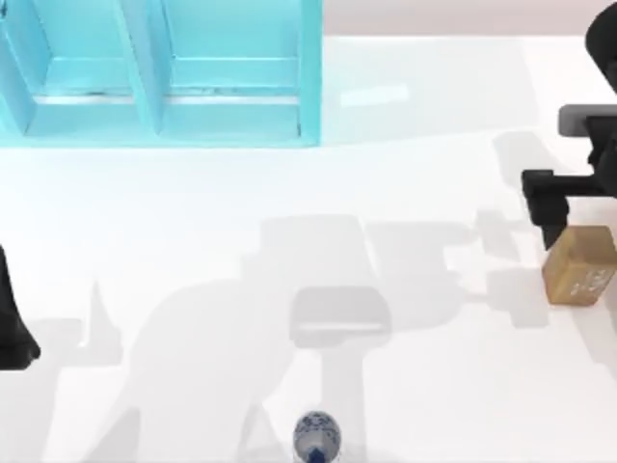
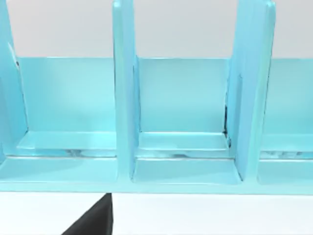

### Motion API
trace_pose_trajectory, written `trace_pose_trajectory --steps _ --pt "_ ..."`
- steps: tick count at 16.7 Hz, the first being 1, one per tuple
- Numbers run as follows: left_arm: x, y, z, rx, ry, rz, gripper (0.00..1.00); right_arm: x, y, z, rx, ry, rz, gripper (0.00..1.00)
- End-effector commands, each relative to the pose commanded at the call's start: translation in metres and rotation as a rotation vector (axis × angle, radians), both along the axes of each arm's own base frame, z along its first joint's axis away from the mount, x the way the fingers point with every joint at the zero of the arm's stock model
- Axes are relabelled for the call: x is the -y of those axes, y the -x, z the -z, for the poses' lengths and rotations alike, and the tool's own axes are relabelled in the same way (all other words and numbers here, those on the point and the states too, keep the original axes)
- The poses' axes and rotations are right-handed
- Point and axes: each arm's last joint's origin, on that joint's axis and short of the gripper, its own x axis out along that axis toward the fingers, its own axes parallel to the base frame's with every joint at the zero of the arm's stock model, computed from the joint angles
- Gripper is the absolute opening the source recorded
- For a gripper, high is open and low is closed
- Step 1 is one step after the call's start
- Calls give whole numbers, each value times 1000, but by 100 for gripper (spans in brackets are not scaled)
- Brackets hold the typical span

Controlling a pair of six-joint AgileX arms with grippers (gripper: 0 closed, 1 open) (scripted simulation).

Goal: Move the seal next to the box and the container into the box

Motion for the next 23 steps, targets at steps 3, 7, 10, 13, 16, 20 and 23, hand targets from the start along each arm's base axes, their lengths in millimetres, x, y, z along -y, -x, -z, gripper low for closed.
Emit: trace_pose_trajectory --steps 3,7,10,13,16,20,23 --pt "0 0 0 0 0 0 100 -1 -2 -10 -1 0 -4 100" --pt "0 0 0 0 0 0 100 -1 -6 -54 -8 1 1 100" --pt "0 0 0 0 0 0 100 -1 -2 -89 -3 0 0 100" --pt "0 0 0 0 0 0 100 0 0 -100 0 0 0 100" --pt "0 0 0 0 0 0 100 -1 0 -98 -3 0 -3 100" --pt "0 0 0 0 0 0 100 -26 2 -92 -8 3 -2 100" --pt "0 0 0 0 0 0 100 -80 19 -80 -11 -1 -2 100"
